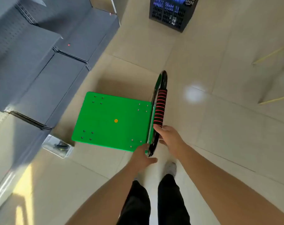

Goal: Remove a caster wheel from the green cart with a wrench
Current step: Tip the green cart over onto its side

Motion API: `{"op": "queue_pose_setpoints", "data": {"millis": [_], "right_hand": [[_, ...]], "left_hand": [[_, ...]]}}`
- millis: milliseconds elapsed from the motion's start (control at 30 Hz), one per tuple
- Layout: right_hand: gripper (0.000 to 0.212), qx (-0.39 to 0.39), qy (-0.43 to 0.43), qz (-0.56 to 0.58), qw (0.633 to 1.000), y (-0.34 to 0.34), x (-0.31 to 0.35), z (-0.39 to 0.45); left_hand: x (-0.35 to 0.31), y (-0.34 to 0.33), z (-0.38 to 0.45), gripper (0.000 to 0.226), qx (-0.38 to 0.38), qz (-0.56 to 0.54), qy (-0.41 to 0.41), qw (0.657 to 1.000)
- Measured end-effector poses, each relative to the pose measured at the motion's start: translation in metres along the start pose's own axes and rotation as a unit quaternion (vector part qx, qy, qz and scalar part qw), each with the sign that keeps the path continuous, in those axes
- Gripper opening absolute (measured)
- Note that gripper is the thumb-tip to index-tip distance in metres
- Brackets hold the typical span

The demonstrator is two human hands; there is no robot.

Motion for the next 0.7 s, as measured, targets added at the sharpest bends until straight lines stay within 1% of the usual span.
{"op": "queue_pose_setpoints", "data": {"millis": [33, 67, 100, 133, 200, 300, 367, 467, 533, 700], "right_hand": [[0.053, 0.019, 0.004, 0.057, 0.998, -0.004, -0.001, 0.006], [0.041, 0.05, -0.001, 0.098, 0.994, -0.008, 0.001, 0.01], [0.035, 0.071, -0.004, 0.126, 0.99, -0.011, 0.001, 0.012], [0.033, 0.086, -0.004, 0.15, 0.985, -0.013, -0.001, 0.015], [0.032, 0.099, 0.004, 0.191, 0.977, -0.017, 0.001, 0.017], [0.026, 0.114, -0.026, 0.181, 0.976, -0.023, 0.002, 0.019], [0.029, 0.1, -0.05, 0.165, 0.98, -0.025, 0.002, 0.02], [0.028, 0.057, -0.062, 0.158, 0.984, -0.022, 0.001, 0.022], [0.026, 0.037, -0.071, 0.155, 0.985, -0.016, 0.005, 0.021], [0.021, 0.033, -0.094, 0.161, 0.982, 0.007, 0.04, 0.009]], "left_hand": [[-0.001, -0.007, 0.007, 0.062, 0.005, -0.009, 0.002, 1.0], [0.0, -0.013, 0.013, 0.05, -0.006, -0.014, 0.011, 1.0], [0.003, -0.018, 0.018, 0.036, -0.019, -0.028, 0.021, 0.999], [0.003, -0.023, 0.021, 0.026, -0.035, -0.044, 0.04, 0.998], [0.01, -0.033, 0.025, 0.031, -0.06, -0.055, 0.065, 0.995], [0.016, -0.039, 0.026, 0.04, -0.085, -0.076, 0.08, 0.99], [0.015, -0.038, 0.026, 0.037, -0.081, -0.082, 0.086, 0.99], [0.004, -0.038, 0.024, 0.043, -0.046, -0.036, 0.073, 0.996], [-0.008, -0.039, 0.022, 0.043, -0.047, -0.033, 0.073, 0.996], [-0.045, -0.033, 0.013, 0.037, -0.069, -0.065, 0.085, 0.992]]}}
Point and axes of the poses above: each hand's wrist, its own z-axis towards the middle knuckle, its own y-axis out of the back of the hand, x = y × z, the point moved 4 cm from there along z, towards the middle knuckle, and after that the axes turned 9 degrees about -z, right-handed, at the moved point
